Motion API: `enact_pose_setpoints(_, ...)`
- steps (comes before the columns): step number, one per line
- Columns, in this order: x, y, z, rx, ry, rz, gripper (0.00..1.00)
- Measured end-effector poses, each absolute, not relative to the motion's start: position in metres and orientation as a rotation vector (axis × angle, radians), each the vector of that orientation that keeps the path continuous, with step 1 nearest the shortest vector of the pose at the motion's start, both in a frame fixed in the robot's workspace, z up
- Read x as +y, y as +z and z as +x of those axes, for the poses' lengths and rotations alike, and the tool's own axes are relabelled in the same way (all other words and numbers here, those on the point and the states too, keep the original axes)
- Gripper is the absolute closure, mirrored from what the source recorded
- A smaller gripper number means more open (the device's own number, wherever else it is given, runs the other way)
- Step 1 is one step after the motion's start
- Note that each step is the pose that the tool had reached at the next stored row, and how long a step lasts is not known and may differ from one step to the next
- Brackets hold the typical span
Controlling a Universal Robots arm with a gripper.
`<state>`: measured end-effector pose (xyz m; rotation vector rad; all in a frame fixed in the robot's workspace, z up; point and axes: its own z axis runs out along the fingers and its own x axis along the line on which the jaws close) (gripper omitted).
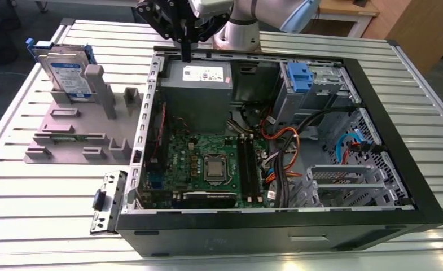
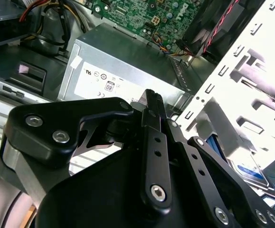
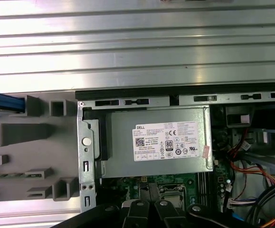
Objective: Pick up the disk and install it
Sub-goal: 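Reach for the disk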
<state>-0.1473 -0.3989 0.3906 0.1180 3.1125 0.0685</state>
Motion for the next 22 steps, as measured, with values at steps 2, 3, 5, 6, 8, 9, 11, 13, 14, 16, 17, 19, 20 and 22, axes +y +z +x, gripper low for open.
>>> enact_pose_setpoints(2, -0.3989, 0.3905, -0.1477, 3.112, 0.069, 0.118, 0.9)
enact_pose_setpoints(3, -0.3989, 0.3905, -0.1479, 3.112, 0.069, 0.118, 0.9)
enact_pose_setpoints(5, -0.3989, 0.3905, -0.1482, 3.112, 0.068, 0.118, 0.9)
enact_pose_setpoints(6, -0.3989, 0.3904, -0.1484, 3.112, 0.069, 0.118, 0.9)
enact_pose_setpoints(8, -0.3989, 0.3904, -0.1488, 3.112, 0.069, 0.118, 0.9)
enact_pose_setpoints(9, -0.3989, 0.3904, -0.149, 3.113, 0.069, 0.118, 0.9)
enact_pose_setpoints(11, -0.3989, 0.3903, -0.1493, 3.112, 0.069, 0.118, 0.9)
enact_pose_setpoints(13, -0.3989, 0.3903, -0.1497, 3.112, 0.069, 0.118, 0.9)
enact_pose_setpoints(14, -0.3989, 0.3902, -0.1499, 3.112, 0.069, 0.118, 0.9)
enact_pose_setpoints(16, -0.3989, 0.3901, -0.1505, 3.112, 0.069, 0.118, 0.9)
enact_pose_setpoints(17, -0.3989, 0.3901, -0.1506, 3.113, 0.069, 0.118, 0.9)
enact_pose_setpoints(19, -0.3989, 0.39, -0.151, 3.112, 0.069, 0.118, 0.9)
enact_pose_setpoints(20, -0.3989, 0.39, -0.1512, 3.112, 0.069, 0.118, 0.9)
enact_pose_setpoints(22, -0.3989, 0.39, -0.1516, 3.113, 0.068, 0.118, 0.9)
